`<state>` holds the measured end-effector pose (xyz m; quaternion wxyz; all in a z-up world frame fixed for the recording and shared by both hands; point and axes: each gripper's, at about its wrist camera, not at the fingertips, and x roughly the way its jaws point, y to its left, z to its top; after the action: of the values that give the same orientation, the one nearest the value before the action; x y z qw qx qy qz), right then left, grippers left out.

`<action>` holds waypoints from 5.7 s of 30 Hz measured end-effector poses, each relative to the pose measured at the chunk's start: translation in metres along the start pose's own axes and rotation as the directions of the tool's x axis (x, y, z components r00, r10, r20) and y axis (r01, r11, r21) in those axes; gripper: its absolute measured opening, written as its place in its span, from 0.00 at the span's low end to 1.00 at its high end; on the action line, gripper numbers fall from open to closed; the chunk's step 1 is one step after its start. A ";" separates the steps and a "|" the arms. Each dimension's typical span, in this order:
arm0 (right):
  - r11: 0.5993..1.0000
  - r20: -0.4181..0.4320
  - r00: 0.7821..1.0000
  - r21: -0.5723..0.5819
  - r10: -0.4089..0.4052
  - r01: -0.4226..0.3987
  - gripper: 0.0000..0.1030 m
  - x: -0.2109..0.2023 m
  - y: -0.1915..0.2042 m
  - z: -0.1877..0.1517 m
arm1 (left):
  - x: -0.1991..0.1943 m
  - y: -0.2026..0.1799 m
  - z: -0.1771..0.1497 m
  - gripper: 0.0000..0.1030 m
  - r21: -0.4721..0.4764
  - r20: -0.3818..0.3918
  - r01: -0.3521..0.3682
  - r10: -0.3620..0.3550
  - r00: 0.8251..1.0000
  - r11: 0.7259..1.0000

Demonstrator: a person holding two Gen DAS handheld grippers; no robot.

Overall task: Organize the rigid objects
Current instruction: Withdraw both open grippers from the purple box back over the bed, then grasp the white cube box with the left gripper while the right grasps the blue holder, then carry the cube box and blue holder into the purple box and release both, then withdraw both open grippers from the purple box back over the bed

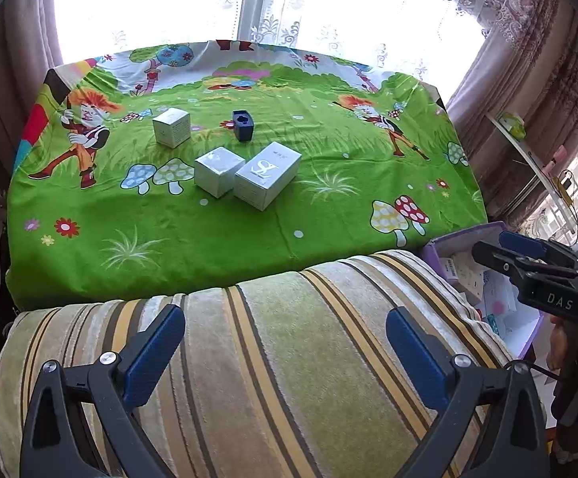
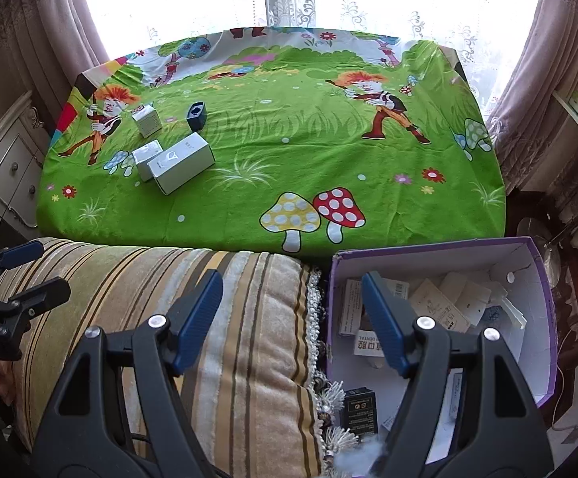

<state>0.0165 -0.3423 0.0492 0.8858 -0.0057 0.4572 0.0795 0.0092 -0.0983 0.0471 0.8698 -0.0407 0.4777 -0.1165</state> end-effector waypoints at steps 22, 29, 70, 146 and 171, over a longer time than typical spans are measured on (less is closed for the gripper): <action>0.962 -0.117 0.989 -0.248 0.090 -0.117 0.77 0.087 0.100 0.076 | 0.059 0.097 0.089 0.91 -0.059 -0.036 -0.046 0.044 0.998 0.997; 0.972 -0.107 0.989 -0.202 0.103 -0.123 0.77 0.114 0.103 0.124 | 0.086 0.125 0.135 0.91 -0.068 -0.012 -0.068 0.067 0.998 0.995; 0.975 -0.102 0.993 -0.211 0.056 -0.076 0.29 0.227 0.149 0.199 | 0.156 0.154 0.186 0.47 -0.012 -0.002 -0.012 0.012 1.000 1.000; 0.918 -0.013 0.963 0.297 -0.271 0.262 0.29 -0.043 -0.153 -0.066 | 0.032 -0.199 -0.009 0.48 0.342 -0.159 0.403 -0.370 0.915 0.849; 0.899 -0.007 0.947 0.313 -0.321 0.307 0.46 -0.051 -0.162 -0.062 | 0.041 -0.219 -0.009 0.56 0.354 -0.195 0.406 -0.358 0.913 0.843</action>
<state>-0.0385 -0.5139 0.0443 0.8867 0.0618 0.4373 -0.1368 -0.0129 -0.3202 0.0489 0.7892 0.0446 0.4791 -0.3817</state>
